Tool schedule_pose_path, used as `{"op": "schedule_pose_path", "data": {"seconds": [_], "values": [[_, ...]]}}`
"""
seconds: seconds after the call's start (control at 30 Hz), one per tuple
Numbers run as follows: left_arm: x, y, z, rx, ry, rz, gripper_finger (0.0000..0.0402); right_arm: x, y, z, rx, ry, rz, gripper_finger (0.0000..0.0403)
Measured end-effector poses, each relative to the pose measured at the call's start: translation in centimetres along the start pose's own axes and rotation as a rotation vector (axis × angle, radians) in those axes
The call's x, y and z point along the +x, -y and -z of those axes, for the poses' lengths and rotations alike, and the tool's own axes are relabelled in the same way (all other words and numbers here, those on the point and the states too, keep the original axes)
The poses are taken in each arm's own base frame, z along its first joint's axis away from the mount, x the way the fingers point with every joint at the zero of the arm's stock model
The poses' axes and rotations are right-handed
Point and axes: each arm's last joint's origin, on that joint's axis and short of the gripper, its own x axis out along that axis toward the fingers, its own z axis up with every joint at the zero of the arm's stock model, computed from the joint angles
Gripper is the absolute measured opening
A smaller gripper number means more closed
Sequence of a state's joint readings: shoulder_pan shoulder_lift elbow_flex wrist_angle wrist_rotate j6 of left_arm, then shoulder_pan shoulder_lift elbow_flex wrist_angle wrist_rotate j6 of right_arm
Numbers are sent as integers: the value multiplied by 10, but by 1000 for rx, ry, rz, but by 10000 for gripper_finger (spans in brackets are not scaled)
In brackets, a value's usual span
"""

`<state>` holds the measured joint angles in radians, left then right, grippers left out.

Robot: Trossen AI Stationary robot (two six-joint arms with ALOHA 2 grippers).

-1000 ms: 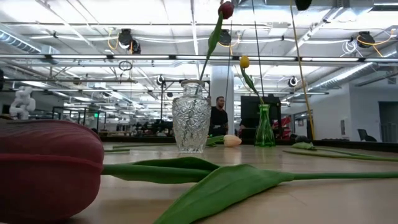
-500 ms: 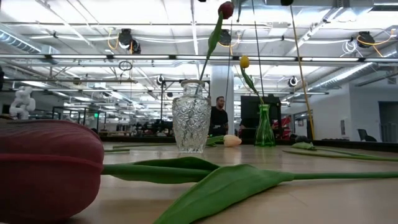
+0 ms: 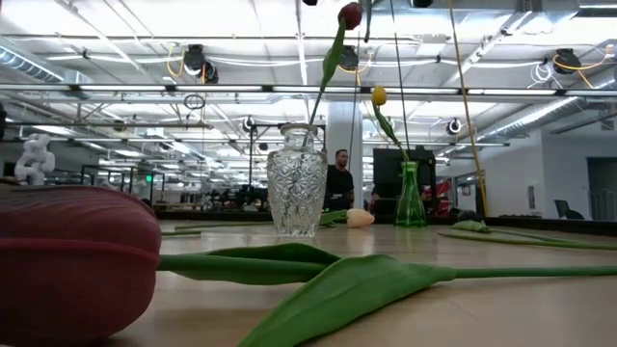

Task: Sort flowers into vase by color
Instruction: Put the yellow tulip into the green vase

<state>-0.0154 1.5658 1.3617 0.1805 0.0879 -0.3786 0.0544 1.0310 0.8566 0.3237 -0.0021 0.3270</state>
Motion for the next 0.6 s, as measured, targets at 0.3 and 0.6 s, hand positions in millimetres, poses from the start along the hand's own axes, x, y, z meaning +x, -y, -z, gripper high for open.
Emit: {"op": "schedule_pose_path", "data": {"seconds": [0.3,0.6], "values": [[0,0,1,6,-9,-4,10,9,2,6,-6,0,4,187],[3,-2,4,20,-21,-9,10,14,3,6,-7,33,-3,151]]}}
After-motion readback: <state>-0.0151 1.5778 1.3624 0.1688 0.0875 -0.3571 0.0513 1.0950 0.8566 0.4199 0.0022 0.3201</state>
